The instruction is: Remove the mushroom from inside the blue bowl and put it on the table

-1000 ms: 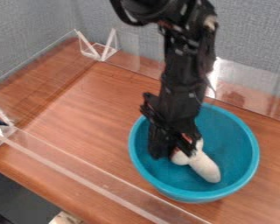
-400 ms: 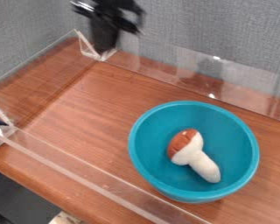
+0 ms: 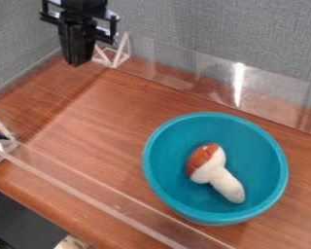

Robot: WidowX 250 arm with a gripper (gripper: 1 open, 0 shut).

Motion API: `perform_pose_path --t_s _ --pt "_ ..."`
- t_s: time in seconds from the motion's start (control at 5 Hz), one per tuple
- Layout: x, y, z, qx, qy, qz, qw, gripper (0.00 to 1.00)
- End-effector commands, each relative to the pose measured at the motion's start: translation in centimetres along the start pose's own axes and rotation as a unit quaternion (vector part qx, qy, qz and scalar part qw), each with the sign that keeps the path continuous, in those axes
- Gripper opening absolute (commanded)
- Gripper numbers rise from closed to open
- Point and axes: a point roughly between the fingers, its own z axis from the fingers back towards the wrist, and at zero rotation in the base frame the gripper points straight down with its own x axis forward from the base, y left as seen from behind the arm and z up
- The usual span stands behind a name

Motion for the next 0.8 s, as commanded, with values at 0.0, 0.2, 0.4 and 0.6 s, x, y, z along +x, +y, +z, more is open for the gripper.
perform_pose_path --t_s 0.0,0.2,0.4,0.6 --pt "0.4 -1.0 -0.2 0.010 -0.012 -0.018 0.9997 1.00" --pt "0.7 -1.9 -1.3 0.015 -0.008 -0.036 0.9992 1.00" --pt "0.4 -6.6 -1.6 0.017 -0.016 -0.117 0.9928 1.00" --pt "-0.3 -11.7 -2.8 0.012 -0.025 -0.210 0.9774 1.00"
